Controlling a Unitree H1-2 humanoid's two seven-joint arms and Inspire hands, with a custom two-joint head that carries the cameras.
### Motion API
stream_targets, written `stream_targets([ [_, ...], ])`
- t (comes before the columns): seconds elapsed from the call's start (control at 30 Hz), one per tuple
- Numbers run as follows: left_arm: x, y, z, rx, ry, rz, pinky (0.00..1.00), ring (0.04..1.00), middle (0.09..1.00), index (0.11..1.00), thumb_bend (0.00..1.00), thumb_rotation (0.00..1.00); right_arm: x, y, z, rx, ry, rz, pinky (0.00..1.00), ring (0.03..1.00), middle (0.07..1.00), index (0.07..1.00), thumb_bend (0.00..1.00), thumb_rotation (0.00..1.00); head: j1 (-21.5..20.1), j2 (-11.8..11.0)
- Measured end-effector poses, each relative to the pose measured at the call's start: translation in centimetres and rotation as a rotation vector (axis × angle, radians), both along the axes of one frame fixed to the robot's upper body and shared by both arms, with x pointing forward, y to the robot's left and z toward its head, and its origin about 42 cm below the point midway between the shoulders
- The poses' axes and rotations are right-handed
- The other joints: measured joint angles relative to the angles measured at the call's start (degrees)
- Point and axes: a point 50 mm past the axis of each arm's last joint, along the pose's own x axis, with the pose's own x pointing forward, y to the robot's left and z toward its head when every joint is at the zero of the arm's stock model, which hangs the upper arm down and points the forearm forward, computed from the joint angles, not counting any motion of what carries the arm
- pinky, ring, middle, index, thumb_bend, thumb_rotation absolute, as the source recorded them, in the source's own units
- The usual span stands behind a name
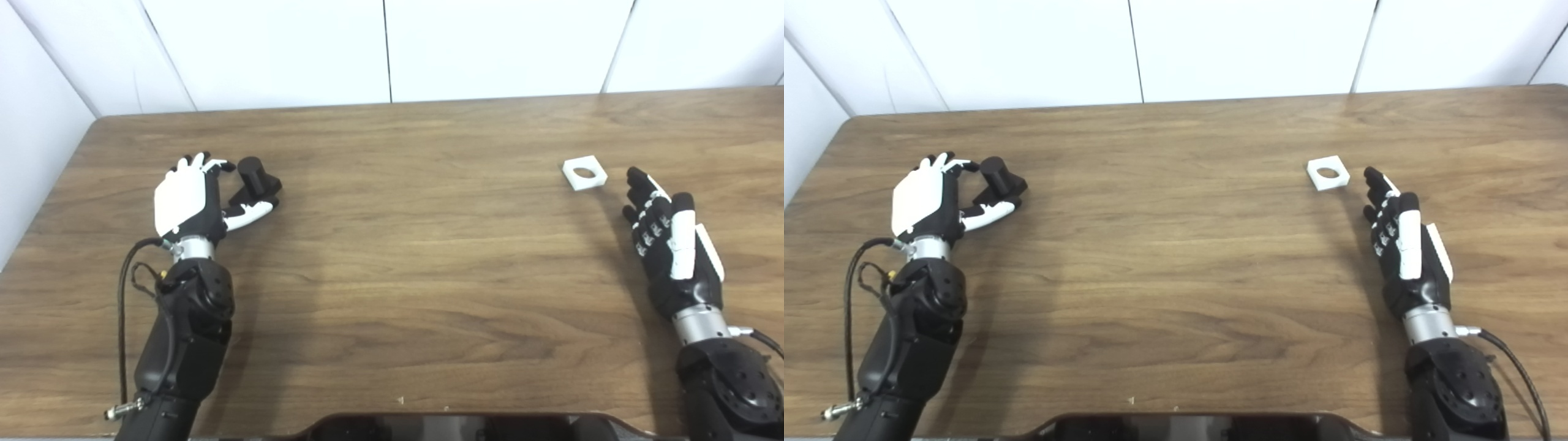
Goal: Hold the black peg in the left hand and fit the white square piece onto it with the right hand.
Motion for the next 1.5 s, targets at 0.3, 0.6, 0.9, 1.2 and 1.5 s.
stream_targets([
  [0.3,0.3,0.5,-1.1,0.047,0.047,0.006,1.0,1.0,0.937,0.754,0.79,0.5,-0.3,0.0,0.0,-0.001,-0.001,-0.002,1.0,1.0,0.973,0.913,0.7,1.0,-0.1,0.2],
  [0.6,1.0,0.6,-1.0,0.057,0.054,0.011,1.0,0.99,0.922,0.693,0.77,0.42,-0.4,-0.1,0.0,0.0,-0.005,-0.003,1.0,0.999,0.964,0.907,0.69,1.0,0.0,0.3],
  [0.9,1.3,0.4,-0.5,0.057,0.022,0.005,1.0,0.977,0.892,0.589,0.74,0.26,-0.4,-0.2,0.0,0.004,-0.006,-0.005,1.0,1.0,0.967,0.91,0.7,1.0,0.0,0.3],
  [1.2,1.4,0.1,-0.3,0.024,-0.05,-0.02,1.0,0.97,0.866,0.492,0.52,0.07,-0.4,-0.2,0.1,0.011,-0.007,-0.003,1.0,1.0,0.976,0.913,0.69,1.0,0.2,0.4],
  [1.5,1.3,0.3,-0.4,0.007,-0.073,-0.016,1.0,0.966,0.859,0.489,0.52,0.07,-0.4,-0.3,0.1,0.018,-0.002,-0.002,1.0,1.0,0.97,0.914,0.68,1.0,0.3,0.3],
])
